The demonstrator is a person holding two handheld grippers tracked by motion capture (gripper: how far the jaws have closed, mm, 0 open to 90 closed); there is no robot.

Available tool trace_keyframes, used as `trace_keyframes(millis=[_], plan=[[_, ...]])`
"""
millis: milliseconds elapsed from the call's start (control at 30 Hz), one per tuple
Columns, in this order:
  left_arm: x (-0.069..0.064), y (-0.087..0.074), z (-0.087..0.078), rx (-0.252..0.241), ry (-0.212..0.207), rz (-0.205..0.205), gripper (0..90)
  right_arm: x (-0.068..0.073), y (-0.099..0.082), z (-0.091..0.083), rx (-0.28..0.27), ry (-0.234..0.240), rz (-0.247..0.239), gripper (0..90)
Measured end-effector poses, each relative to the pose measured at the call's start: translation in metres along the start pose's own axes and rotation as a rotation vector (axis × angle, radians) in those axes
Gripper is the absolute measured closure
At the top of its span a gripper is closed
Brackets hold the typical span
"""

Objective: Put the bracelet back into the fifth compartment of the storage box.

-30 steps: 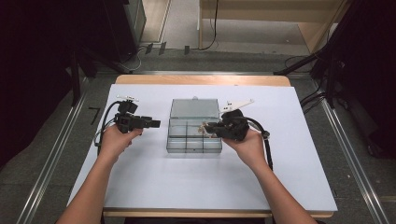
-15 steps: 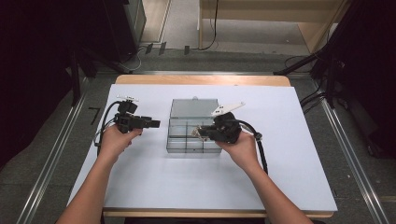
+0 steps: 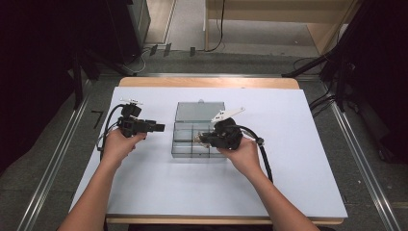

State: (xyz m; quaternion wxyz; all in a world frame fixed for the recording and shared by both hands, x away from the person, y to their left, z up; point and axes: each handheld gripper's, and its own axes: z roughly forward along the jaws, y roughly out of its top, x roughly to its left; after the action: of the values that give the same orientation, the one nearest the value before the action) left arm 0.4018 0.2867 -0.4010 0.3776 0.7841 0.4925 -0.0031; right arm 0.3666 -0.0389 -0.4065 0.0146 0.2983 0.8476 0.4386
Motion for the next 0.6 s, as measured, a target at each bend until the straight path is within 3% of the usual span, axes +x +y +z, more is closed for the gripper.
trace_keyframes(millis=[600], plan=[[0.000, 0.000, 0.000, -0.001, -0.001, 0.005, 42.8, -0.003, -0.009, 0.021, 0.050, -0.012, 0.022, 84.7]])
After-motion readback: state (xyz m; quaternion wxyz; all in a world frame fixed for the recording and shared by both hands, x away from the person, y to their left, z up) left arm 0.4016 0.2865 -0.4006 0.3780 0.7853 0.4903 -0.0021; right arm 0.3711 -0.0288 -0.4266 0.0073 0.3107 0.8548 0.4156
